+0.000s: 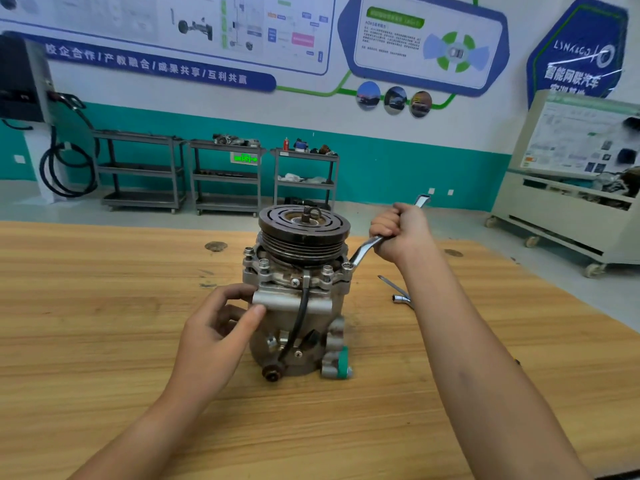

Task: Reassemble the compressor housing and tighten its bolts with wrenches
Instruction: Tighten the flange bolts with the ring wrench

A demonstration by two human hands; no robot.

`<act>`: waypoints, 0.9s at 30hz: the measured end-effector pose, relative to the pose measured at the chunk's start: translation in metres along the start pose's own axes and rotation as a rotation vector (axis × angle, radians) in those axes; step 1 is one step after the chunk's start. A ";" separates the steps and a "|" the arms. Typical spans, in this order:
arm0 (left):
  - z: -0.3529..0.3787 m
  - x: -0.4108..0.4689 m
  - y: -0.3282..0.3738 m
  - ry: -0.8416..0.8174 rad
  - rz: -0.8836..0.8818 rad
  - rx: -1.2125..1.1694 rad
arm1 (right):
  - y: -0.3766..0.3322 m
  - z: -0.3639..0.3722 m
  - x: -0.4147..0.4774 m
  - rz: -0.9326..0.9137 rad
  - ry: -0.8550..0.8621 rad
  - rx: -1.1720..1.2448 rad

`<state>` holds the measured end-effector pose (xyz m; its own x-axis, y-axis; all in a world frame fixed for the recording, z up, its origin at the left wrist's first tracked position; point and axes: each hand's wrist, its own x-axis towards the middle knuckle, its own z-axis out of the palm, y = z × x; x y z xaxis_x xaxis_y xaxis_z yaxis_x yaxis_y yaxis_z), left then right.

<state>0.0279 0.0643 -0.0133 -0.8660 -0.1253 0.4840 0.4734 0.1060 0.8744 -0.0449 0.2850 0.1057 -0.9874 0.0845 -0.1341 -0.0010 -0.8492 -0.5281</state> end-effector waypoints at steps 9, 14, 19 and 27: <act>-0.001 0.000 -0.001 -0.010 0.012 0.006 | 0.007 -0.035 -0.010 -0.154 -0.007 0.299; 0.000 0.000 -0.002 -0.017 0.014 0.004 | 0.025 -0.048 -0.061 -0.546 -0.055 0.209; 0.000 -0.002 -0.002 -0.015 0.023 0.005 | 0.069 -0.052 -0.100 -0.929 -0.205 -0.124; 0.000 0.000 -0.007 -0.040 0.053 -0.014 | 0.135 -0.027 -0.096 -1.730 -0.281 -0.982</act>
<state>0.0242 0.0637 -0.0196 -0.8452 -0.0802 0.5284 0.5208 0.0978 0.8480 0.0543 0.1761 0.0242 -0.0315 0.1934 0.9806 -0.8226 0.5522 -0.1353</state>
